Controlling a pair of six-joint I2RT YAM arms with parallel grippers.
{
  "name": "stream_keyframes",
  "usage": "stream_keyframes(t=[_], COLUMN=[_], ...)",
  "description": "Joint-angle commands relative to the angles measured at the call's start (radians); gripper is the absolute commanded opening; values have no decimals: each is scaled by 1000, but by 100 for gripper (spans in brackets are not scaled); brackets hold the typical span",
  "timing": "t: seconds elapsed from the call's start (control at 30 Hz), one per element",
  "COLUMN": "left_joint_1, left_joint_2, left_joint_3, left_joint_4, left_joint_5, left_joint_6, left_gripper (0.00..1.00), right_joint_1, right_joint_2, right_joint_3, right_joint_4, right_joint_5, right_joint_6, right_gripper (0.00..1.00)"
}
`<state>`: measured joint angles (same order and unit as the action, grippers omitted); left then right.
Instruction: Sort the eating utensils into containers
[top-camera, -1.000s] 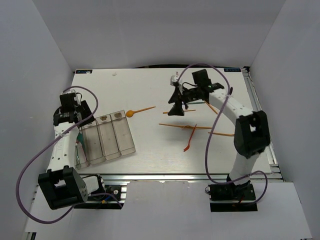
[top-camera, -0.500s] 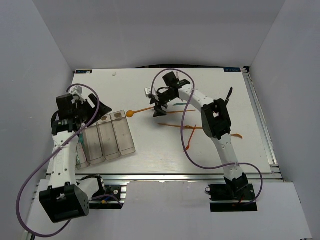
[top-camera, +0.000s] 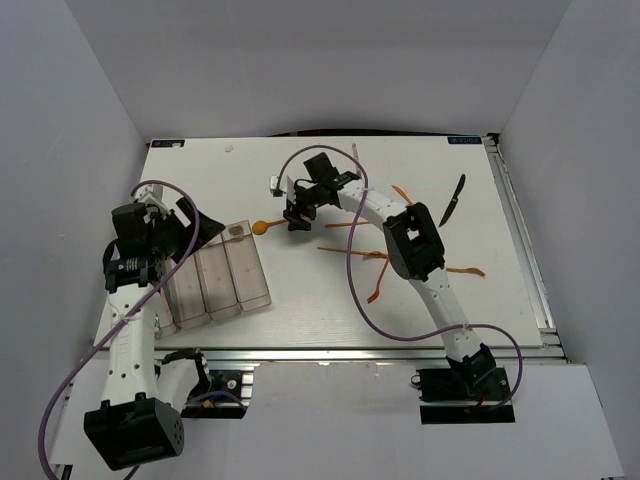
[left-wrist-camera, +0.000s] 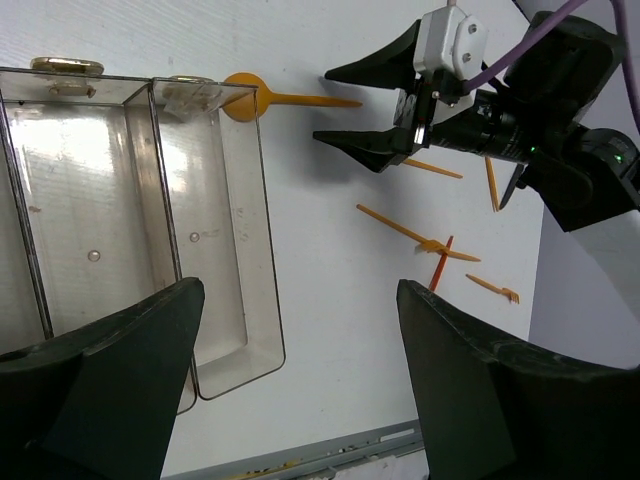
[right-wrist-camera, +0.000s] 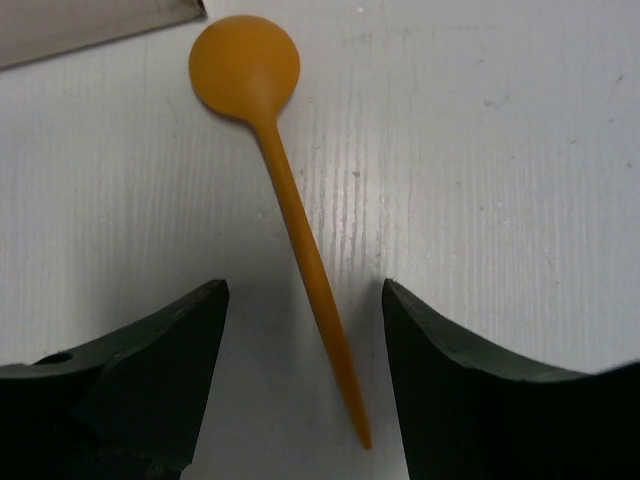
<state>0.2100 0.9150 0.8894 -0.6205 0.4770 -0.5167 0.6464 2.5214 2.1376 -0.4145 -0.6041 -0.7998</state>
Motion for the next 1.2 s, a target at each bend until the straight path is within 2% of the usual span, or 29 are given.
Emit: stream_keyframes(t=[0.0,0.17,0.2,0.33,0.4,0.5,0.57,0.63,0.67,0.77,0.97,1.1,1.17], left_joint_1=[-3,-3,-1,-3,-1,-9,-58,-128,-218,-352,-477,-541,-573], left_joint_2=[-4,1,-1,-2,-5,-8,-1,8,28,80,203,303,361], left_joint_3=[-4,-9,-12,-24,-44,-108,-159,-165,-152,-126,-78,-12,28], left_joint_4=[10,13,15,33,63,152,238,283,318,373,459,464,464], left_joint_5=[-14,-15,-15,6,31,104,135,95,27,-50,-197,-288,-317], left_joint_6=[1,-17,-23,-91,-149,-262,-362,-393,-423,-465,-589,-628,-638], left_gripper=[89,89,89,89,89,89,89,89,89,89,89,89,89], right_joint_1=[1,-4,-7,-16,-27,-42,-51,-59,-70,-94,-126,-128,-126], right_joint_2=[31,53,54,36,13,-35,-74,-96,-114,-147,-283,-393,-485], right_joint_3=[41,41,41,13,-5,-62,-96,-105,-105,-96,-165,-301,-387], right_joint_4=[5,-39,-47,-89,-113,-121,-110,-98,-78,-46,25,63,136], right_joint_5=[43,75,76,82,83,61,41,24,4,-32,-117,-157,-172], right_joint_6=[19,-39,-45,-85,-107,-119,-93,-47,18,140,341,453,514], right_gripper=[69,51,43,24,15,8,0,0,0,0,0,0,0])
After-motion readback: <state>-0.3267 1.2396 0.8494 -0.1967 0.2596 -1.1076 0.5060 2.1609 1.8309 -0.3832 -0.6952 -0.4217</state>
